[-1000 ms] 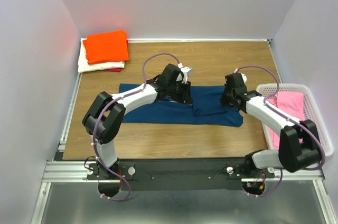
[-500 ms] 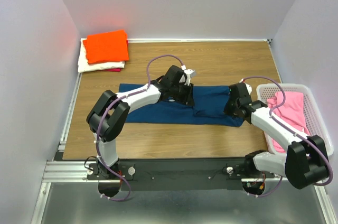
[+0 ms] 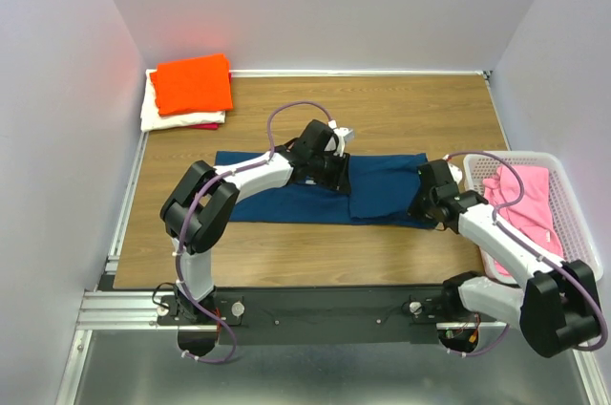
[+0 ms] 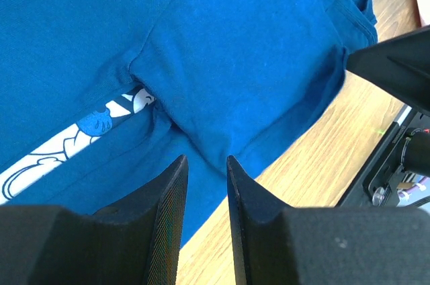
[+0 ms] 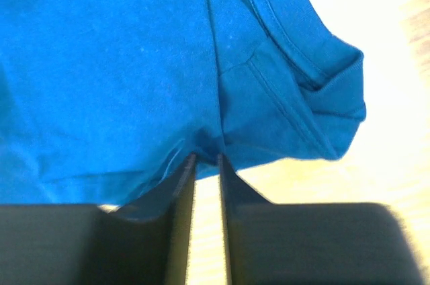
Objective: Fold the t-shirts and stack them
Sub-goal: Fold the tshirt
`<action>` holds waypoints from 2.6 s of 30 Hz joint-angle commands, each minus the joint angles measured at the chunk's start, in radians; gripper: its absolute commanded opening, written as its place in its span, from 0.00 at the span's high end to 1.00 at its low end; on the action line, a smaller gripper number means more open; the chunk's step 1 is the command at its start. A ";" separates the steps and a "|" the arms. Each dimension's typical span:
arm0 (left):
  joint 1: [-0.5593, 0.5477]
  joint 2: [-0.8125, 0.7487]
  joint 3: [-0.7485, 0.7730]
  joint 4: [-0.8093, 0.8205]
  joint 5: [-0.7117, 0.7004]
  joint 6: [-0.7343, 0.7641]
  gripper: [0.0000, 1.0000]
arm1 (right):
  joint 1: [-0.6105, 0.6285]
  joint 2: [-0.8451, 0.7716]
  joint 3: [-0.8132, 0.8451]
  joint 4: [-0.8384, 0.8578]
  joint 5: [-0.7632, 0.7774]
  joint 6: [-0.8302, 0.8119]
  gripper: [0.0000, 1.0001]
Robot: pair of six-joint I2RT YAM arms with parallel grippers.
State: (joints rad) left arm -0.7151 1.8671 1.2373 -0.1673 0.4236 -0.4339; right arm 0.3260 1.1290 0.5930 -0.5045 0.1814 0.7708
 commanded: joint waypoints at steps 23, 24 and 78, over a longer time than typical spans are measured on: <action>0.097 -0.158 -0.211 -0.095 -0.373 -0.086 0.77 | 0.001 0.327 0.307 0.040 0.082 -0.024 0.62; 0.097 -0.163 -0.228 -0.083 -0.391 -0.092 0.77 | 0.001 0.347 0.324 0.052 0.089 -0.024 0.62; 0.151 -0.114 -0.317 -0.014 -0.405 -0.100 0.78 | -0.120 0.804 0.579 0.172 0.072 -0.103 0.69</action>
State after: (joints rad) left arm -0.5575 1.7241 0.9592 -0.1856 0.0689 -0.5213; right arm 0.2142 1.8519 1.1427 -0.3233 0.2886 0.6827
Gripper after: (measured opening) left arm 0.220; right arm 0.304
